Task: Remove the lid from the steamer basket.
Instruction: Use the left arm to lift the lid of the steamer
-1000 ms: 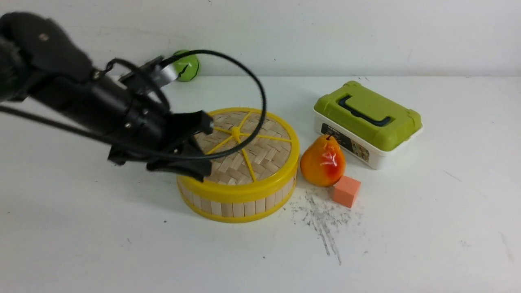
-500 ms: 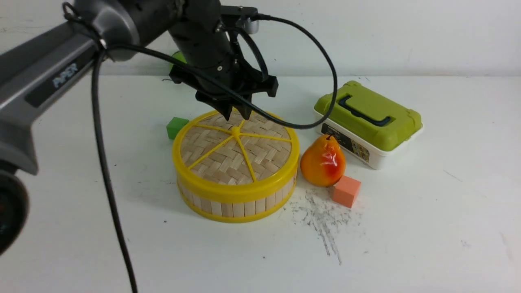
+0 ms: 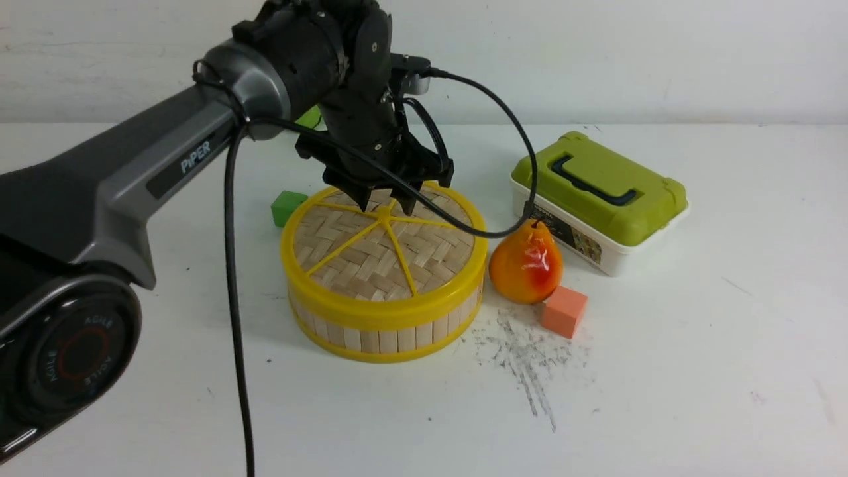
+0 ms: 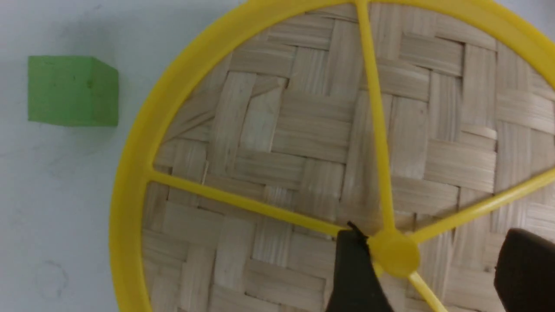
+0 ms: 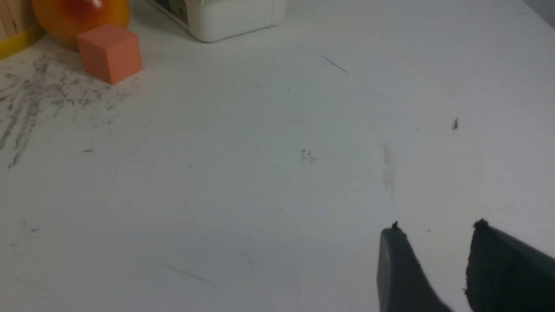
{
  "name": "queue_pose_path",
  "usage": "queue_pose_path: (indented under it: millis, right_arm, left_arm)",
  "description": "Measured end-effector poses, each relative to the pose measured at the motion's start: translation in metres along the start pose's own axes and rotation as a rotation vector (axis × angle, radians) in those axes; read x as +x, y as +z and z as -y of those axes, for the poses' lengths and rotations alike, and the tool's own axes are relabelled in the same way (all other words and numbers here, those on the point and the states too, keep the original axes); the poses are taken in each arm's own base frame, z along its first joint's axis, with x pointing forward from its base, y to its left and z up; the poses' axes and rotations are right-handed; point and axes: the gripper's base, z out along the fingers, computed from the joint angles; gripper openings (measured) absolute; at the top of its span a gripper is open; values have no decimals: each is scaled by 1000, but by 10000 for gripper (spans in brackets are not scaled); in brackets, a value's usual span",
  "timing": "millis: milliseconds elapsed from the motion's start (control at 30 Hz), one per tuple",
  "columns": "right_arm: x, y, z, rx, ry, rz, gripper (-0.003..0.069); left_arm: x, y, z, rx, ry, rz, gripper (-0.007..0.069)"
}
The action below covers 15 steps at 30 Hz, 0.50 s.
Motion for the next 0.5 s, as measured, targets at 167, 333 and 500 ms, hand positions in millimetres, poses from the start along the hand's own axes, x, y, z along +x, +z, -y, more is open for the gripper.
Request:
queue_pose_path:
  millis: [167, 333, 500]
  right_arm:
    - [0, 0, 0, 0, 0, 0, 240]
    - [0, 0, 0, 0, 0, 0, 240]
    - [0, 0, 0, 0, 0, 0, 240]
  left_arm:
    - [1, 9, 0, -8, 1, -8, 353]
    - [3, 14, 0, -11, -1, -23, 277]
    - [3, 14, 0, -16, -30, -28, 140]
